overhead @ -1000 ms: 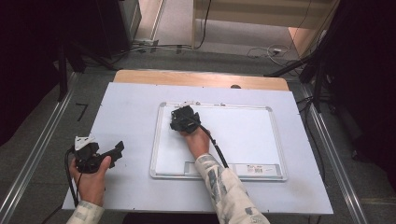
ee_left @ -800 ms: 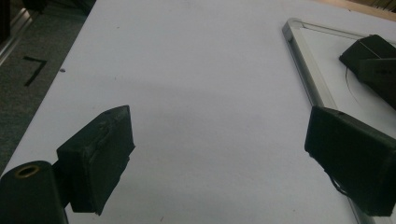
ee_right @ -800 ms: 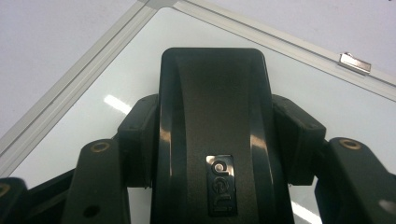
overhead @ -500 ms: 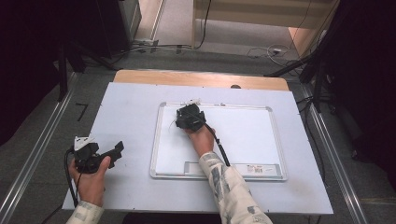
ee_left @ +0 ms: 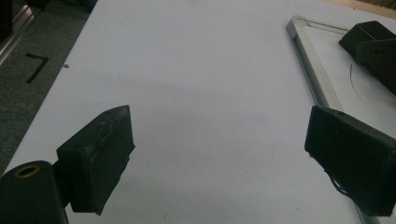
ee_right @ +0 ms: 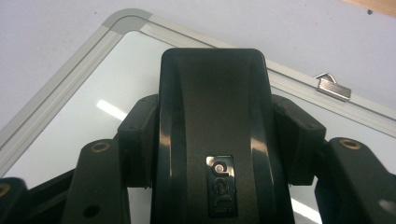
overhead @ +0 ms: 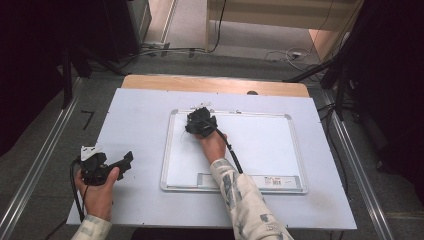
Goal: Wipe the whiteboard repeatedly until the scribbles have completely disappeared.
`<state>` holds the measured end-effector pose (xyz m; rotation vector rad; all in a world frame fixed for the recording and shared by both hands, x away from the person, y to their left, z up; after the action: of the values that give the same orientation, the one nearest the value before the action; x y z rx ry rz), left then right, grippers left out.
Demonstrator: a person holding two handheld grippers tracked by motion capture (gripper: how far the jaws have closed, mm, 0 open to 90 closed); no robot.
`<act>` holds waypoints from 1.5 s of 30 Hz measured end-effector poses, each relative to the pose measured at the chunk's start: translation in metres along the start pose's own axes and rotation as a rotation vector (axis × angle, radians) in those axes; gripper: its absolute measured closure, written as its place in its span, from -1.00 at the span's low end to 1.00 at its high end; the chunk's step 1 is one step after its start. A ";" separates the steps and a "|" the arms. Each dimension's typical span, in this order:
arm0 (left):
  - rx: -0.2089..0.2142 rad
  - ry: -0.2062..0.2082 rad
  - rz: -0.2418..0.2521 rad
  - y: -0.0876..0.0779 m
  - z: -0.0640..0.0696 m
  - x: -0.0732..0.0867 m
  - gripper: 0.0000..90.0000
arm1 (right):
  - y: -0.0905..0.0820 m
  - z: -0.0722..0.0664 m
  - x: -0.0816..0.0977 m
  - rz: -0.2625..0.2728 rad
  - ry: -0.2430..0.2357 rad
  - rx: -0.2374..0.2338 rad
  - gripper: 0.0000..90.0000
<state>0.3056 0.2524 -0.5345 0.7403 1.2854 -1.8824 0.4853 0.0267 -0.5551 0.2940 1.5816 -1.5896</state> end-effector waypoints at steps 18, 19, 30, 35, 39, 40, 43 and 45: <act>0.004 -0.004 0.004 -0.001 -0.001 -0.001 -0.81 | -0.004 -0.010 0.002 -0.001 -0.021 -0.021 -0.16; 0.004 -0.005 0.005 -0.001 -0.002 -0.001 -0.81 | -0.003 -0.005 0.002 -0.005 -0.019 -0.011 -0.16; 0.008 0.009 -0.008 0.001 0.004 0.000 -0.81 | -0.006 -0.006 0.005 -0.002 -0.032 -0.013 -0.16; 0.006 0.009 -0.007 0.002 0.003 0.000 -0.81 | -0.011 -0.019 0.007 0.005 -0.037 -0.030 -0.16; 0.009 0.008 -0.005 0.002 0.004 0.000 -0.81 | -0.015 -0.030 0.009 0.005 -0.050 -0.044 -0.16; 0.009 0.008 -0.005 0.002 0.004 0.000 -0.81 | -0.017 -0.033 0.010 0.006 -0.058 -0.048 -0.16; 0.011 0.011 -0.006 0.003 0.004 0.000 -0.82 | -0.020 -0.042 0.013 0.013 -0.072 -0.060 -0.16; 0.010 0.011 -0.007 0.003 0.004 0.000 -0.81 | -0.023 -0.046 0.014 0.014 -0.078 -0.071 -0.16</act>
<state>0.3075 0.2481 -0.5345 0.7539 1.2875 -1.8940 0.4431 0.0589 -0.5566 0.2012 1.5690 -1.5128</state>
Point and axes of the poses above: each handheld gripper's, and its own axes: y roughly forward along the jaws, x roughly out of its underside, z roughly to its right, the point moved 9 cm from there along y, roughly forward along the jaws, and after that the axes turned 9 degrees about x, right-handed, at the moved point
